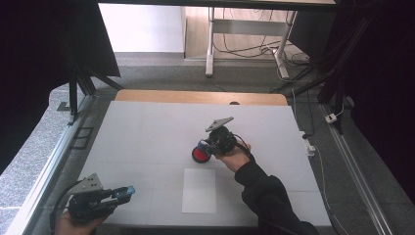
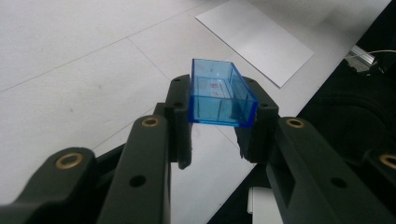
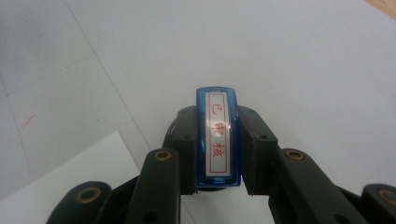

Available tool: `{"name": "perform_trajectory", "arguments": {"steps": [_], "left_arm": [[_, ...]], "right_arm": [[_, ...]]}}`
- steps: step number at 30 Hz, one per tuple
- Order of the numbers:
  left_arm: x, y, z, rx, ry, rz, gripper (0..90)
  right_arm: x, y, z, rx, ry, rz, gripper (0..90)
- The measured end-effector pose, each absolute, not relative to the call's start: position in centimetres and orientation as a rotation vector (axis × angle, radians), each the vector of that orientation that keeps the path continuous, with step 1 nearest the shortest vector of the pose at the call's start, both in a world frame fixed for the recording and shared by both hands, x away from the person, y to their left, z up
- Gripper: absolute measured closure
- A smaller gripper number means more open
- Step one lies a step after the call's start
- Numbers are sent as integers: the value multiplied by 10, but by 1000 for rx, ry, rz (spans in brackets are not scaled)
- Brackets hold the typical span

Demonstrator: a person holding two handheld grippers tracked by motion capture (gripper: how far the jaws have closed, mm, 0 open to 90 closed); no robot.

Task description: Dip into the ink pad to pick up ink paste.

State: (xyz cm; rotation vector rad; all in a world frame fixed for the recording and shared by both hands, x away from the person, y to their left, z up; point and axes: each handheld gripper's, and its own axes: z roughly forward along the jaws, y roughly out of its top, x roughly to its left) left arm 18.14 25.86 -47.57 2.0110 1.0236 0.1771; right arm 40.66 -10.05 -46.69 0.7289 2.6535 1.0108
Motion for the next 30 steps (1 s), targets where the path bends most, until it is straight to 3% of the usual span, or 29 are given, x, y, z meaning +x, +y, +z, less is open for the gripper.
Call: {"name": "perform_trajectory", "arguments": {"steps": [30], "left_arm": [[184,259,-476,2008,1039,156,683]], "right_arm": [[423,-84,-477,783,2699,913,713]]}}
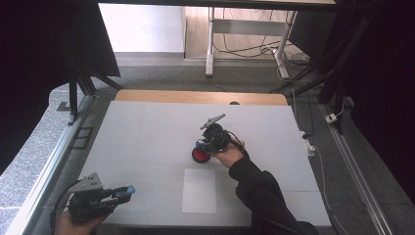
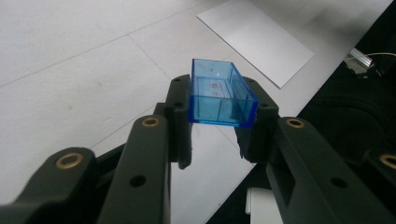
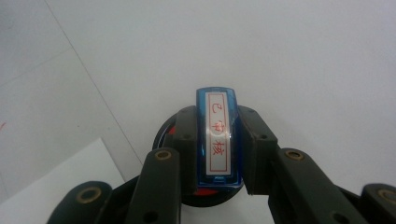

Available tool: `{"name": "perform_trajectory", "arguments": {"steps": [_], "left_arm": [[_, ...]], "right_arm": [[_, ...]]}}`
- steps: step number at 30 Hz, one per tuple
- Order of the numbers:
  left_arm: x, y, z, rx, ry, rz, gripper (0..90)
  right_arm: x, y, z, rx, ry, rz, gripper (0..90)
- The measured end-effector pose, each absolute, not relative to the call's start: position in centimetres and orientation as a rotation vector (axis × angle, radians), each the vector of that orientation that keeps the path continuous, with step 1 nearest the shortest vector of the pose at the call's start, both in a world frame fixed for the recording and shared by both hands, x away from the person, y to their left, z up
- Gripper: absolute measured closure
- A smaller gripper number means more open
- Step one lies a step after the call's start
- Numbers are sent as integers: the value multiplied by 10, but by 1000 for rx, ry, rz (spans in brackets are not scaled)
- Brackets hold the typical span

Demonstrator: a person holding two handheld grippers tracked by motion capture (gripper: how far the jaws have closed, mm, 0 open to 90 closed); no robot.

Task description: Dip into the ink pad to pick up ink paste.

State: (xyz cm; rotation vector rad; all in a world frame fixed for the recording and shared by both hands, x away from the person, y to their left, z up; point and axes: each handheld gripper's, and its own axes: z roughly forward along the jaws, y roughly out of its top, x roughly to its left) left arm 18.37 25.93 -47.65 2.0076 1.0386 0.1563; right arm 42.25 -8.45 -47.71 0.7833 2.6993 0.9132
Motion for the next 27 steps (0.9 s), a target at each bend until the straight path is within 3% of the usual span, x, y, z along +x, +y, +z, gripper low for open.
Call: {"name": "perform_trajectory", "arguments": {"steps": [27], "left_arm": [[185,259,-477,2017,1045,147,682]], "right_arm": [[416,-90,-482,754,2650,974,709]]}}
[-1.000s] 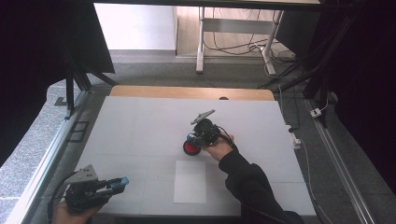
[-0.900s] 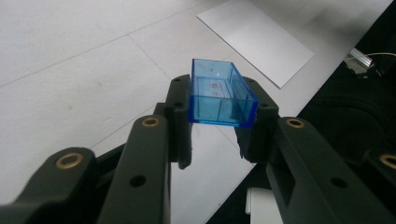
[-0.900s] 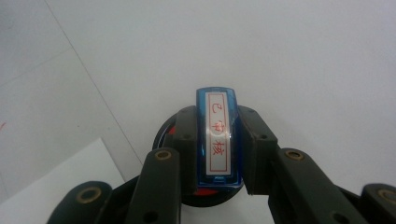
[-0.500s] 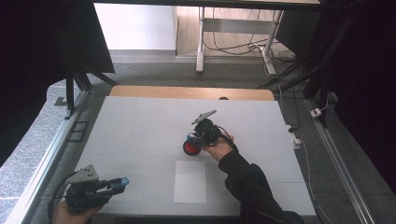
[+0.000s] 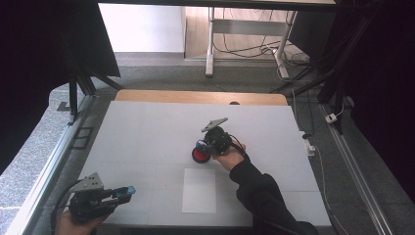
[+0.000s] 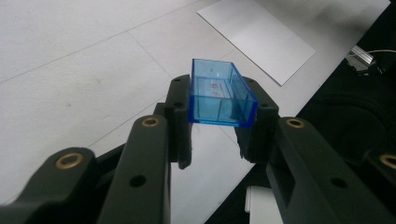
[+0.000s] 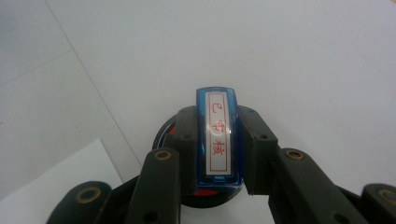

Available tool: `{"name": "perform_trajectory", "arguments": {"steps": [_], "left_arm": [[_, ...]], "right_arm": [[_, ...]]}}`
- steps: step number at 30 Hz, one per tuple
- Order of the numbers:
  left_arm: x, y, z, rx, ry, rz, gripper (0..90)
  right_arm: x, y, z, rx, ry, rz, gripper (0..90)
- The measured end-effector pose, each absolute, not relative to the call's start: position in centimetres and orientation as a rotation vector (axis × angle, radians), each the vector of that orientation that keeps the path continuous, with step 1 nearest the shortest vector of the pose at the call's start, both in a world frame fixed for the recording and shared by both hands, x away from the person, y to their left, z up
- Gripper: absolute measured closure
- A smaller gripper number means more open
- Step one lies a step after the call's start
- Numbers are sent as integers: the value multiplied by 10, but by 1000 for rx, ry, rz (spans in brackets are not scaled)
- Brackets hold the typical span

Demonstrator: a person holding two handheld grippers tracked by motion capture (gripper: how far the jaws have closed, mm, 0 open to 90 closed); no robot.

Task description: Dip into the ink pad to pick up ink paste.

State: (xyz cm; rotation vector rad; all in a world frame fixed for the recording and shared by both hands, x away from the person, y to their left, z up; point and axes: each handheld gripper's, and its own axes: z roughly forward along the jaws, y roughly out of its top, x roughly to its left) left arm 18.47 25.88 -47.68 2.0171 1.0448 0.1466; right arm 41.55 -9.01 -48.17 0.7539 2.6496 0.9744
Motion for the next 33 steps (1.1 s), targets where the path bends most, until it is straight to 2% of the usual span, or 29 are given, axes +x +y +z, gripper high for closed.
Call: {"name": "perform_trajectory", "arguments": {"steps": [11,33], "left_arm": [[185,259,-477,2015,1047,146,682],[184,259,-477,2019,1041,148,682]], "right_arm": [[414,-99,-463,759,2618,1093,708],[410,-85,-481,719,2710,994,709]]}}
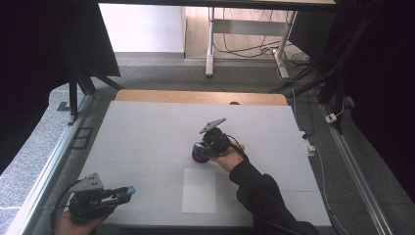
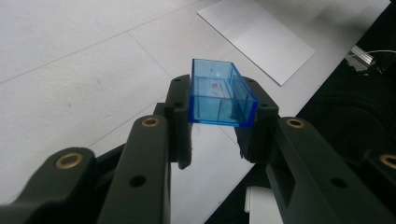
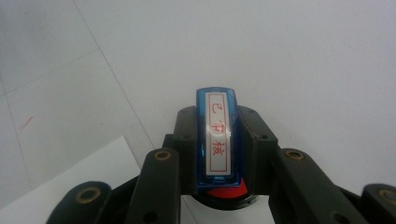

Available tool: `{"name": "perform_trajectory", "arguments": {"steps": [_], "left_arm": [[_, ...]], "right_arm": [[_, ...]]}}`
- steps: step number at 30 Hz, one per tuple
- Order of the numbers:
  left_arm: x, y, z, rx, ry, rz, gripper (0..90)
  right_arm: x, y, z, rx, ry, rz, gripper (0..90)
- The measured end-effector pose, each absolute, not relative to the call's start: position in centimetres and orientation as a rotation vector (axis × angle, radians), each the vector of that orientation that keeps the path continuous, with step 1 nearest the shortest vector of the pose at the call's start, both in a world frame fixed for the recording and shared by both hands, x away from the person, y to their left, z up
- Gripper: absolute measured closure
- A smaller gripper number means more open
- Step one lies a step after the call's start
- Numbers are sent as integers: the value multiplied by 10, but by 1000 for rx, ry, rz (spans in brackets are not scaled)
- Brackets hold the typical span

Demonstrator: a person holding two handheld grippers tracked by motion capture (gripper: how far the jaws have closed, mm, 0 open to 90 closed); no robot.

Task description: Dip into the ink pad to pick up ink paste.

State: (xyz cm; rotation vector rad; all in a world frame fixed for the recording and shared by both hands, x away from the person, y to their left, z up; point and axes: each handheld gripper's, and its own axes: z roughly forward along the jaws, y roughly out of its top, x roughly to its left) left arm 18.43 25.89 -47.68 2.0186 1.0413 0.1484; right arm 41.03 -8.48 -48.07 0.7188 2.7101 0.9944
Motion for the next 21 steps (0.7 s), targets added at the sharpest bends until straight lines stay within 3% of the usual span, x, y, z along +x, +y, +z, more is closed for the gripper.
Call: {"name": "perform_trajectory", "arguments": {"steps": [21], "left_arm": [[185,259,-477,2018,1051,146,682]], "right_arm": [[414,-87,-483,785,2717,1016,713]]}}
